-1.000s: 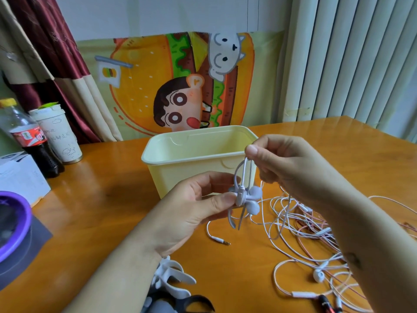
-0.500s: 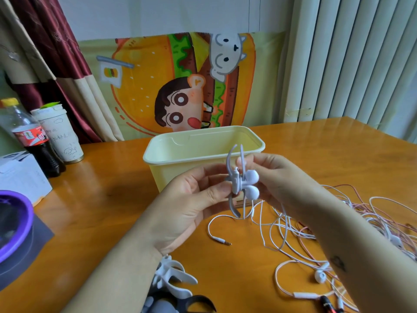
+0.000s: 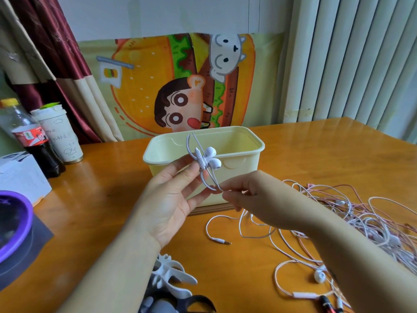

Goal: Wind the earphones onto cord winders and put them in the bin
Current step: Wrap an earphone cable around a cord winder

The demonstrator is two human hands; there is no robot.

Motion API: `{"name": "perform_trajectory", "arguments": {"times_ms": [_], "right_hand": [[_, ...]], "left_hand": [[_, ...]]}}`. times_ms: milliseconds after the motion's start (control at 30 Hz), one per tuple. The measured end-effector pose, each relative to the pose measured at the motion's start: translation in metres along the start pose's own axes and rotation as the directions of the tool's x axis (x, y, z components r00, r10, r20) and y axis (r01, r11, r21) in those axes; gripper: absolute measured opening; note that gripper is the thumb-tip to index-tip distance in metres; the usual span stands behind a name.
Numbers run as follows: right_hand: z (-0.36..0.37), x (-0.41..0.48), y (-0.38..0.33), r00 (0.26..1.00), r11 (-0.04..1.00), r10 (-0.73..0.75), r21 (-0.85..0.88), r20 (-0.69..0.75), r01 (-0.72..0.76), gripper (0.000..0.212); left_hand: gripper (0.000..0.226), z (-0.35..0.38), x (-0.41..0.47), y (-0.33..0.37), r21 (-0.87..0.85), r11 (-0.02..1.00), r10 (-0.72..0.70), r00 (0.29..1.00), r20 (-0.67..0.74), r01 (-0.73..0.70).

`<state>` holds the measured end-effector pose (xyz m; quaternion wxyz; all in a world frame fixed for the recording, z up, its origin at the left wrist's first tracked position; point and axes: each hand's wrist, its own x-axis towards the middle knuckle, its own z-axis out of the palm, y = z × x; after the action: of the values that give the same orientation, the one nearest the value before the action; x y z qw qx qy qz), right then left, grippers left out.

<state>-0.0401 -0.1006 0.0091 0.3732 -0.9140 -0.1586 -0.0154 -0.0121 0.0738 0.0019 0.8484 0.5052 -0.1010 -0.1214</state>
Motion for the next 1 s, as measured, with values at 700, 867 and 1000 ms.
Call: {"name": "perform_trajectory", "arguments": {"times_ms": [700, 867, 1000], "right_hand": [[-0.042, -0.013, -0.01, 0.896, 0.991, -0.11, 0.023, -0.43, 0.133, 0.016], [-0.038, -0.01, -0.01, 0.917, 0.99, -0.09, 0.067, -0.388, 0.126, 0.015], [-0.036, -0.009, -0.009, 0.923, 0.977, -0.096, 0.14, -0.372, 0.158, 0.018]], "left_hand": [[0.037, 0.006, -0.008, -0.009, 0.57, 0.816, -0.046, 0.972, 0.232, -0.097], [0.036, 0.006, -0.011, -0.005, 0.604, 0.787, -0.044, 0.966, 0.256, -0.125], [0.036, 0.006, -0.012, -0.002, 0.59, 0.798, -0.045, 0.964, 0.26, -0.122]]}}
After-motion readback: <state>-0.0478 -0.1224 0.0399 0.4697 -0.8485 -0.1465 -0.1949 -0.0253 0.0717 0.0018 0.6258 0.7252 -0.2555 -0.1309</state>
